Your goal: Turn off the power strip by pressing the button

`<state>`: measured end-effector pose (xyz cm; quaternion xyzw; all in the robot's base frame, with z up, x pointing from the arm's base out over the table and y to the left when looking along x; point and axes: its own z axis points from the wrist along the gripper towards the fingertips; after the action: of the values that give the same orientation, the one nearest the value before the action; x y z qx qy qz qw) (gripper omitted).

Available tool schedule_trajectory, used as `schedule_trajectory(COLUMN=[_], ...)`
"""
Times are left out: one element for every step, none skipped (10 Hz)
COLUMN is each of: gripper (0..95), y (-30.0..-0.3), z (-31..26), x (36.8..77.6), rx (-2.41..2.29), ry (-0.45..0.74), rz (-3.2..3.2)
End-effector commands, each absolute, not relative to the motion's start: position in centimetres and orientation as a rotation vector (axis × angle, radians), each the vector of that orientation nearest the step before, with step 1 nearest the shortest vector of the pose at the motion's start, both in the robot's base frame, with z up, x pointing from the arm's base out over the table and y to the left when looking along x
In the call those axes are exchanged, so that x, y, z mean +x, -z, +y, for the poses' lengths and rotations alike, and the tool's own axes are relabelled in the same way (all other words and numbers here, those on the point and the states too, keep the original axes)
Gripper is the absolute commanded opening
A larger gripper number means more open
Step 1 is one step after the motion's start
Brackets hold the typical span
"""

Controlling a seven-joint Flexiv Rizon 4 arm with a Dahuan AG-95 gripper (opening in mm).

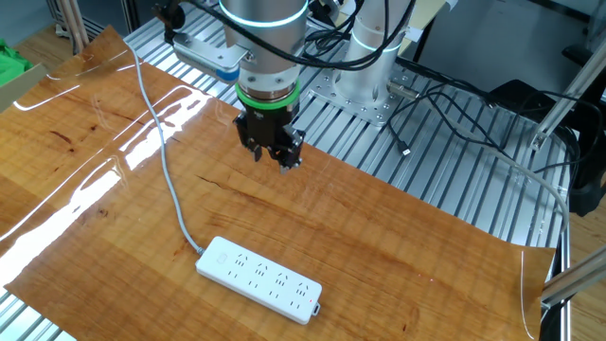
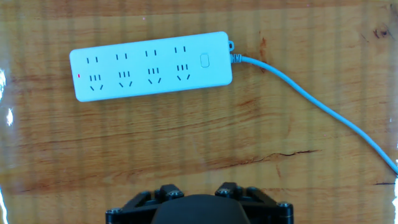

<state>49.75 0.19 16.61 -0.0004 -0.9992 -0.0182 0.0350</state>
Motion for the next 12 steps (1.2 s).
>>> schedule_trajectory(gripper=[0.0,0.0,0.0,0.0,0.0,0.0,0.0,0.0,0.0,0.0,0.0,0.0], y=[-16.6,-16.5,-16.3,-16.1,-15.8,-15.6,-15.5,-15.2,-14.9,-14.4,-14.1,-13.9], z=[0.2,0.2,0.3,0.3,0.3,0.4,0.4,0.4,0.3,0.1,0.1,0.0], x=[49.6,49.6,49.8,50.0,50.5,50.8,51.3,52.1,52.7,53.5,54.2,54.7], rx=[0.016,0.036,0.042,0.038,0.020,0.014,0.020,0.028,0.035,0.040,0.033,0.034], ry=[0.048,0.039,0.036,0.039,0.042,0.043,0.034,0.031,0.031,0.033,0.030,0.028], rz=[-3.074,-3.078,-3.078,-3.078,-3.078,-3.078,-3.079,-3.080,-3.079,-3.082,-3.085,-3.085])
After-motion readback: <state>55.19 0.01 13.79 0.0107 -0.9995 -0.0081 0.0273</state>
